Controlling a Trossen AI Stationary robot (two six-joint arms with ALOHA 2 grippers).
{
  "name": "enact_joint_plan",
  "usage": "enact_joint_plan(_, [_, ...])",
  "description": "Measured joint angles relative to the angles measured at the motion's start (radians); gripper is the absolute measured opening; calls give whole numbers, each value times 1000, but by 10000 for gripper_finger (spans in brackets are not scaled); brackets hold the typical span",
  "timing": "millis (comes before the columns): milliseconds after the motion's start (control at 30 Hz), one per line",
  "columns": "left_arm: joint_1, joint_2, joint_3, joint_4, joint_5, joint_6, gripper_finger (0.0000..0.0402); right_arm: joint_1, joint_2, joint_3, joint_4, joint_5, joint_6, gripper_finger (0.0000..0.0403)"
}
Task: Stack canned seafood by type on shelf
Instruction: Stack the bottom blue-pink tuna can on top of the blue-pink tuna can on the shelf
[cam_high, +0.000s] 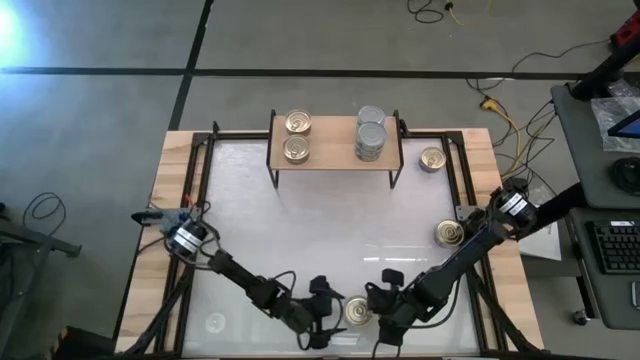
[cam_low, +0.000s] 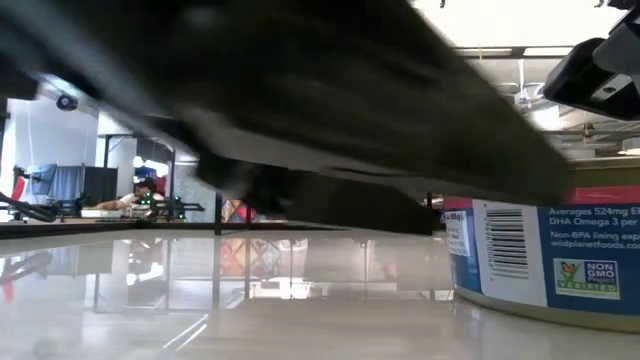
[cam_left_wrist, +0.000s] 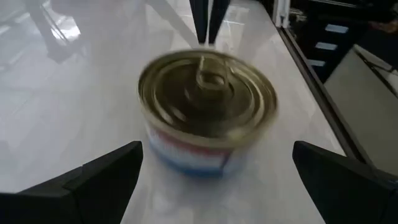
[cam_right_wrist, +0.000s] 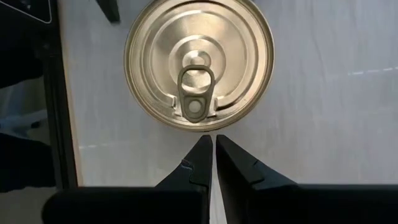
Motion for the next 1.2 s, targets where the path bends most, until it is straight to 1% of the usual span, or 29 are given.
enact_joint_plan(100, [11, 38, 69, -30, -22, 24, 400, 0, 0, -2, 0, 0, 2, 13])
enact_joint_plan(233, [24, 29, 109, -152, -84, 18, 400, 1, 0, -10, -1, 0, 27, 13])
enact_joint_plan(367, [30, -19, 104, -281, -153, 19, 400, 9, 0, -20, 3, 1, 52, 13])
enact_joint_plan(500, [30, -74, 71, -429, -216, -32, 400, 12, 0, -26, 13, 0, 65, 13])
enact_joint_plan(567, [27, -108, 38, -445, -232, -57, 400, 12, 0, -26, 13, 0, 62, 13])
enact_joint_plan(633, [19, -144, 1, -441, -233, -77, 400, 12, 0, -26, -5, 1, 46, 13])
enact_joint_plan(700, [10, -163, -37, -394, -203, -84, 400, 11, 0, -29, -23, 18, 33, 13])
enact_joint_plan(800, [-1, -158, -93, -251, -125, -87, 400, 11, 0, -51, -19, 95, 22, 13])
enact_joint_plan(867, [-7, -134, -117, -130, -118, -120, 400, 9, 0, -68, 6, 135, 5, 13])
enact_joint_plan(900, [-9, -117, -121, -91, -119, -129, 400, 8, -1, -78, 27, 139, -5, 13])
enact_joint_plan(1000, [-17, -59, -116, -21, -119, -118, 400, -1, -1, -118, 144, 140, -17, 13])
enact_joint_plan(1133, [-24, 18, -47, -10, -120, -71, 400, -11, 9, -171, 367, 138, -49, 13])
enact_joint_plan(1200, [-24, 51, -13, -15, -146, -64, 400, -11, 16, -185, 435, 124, -70, 13])
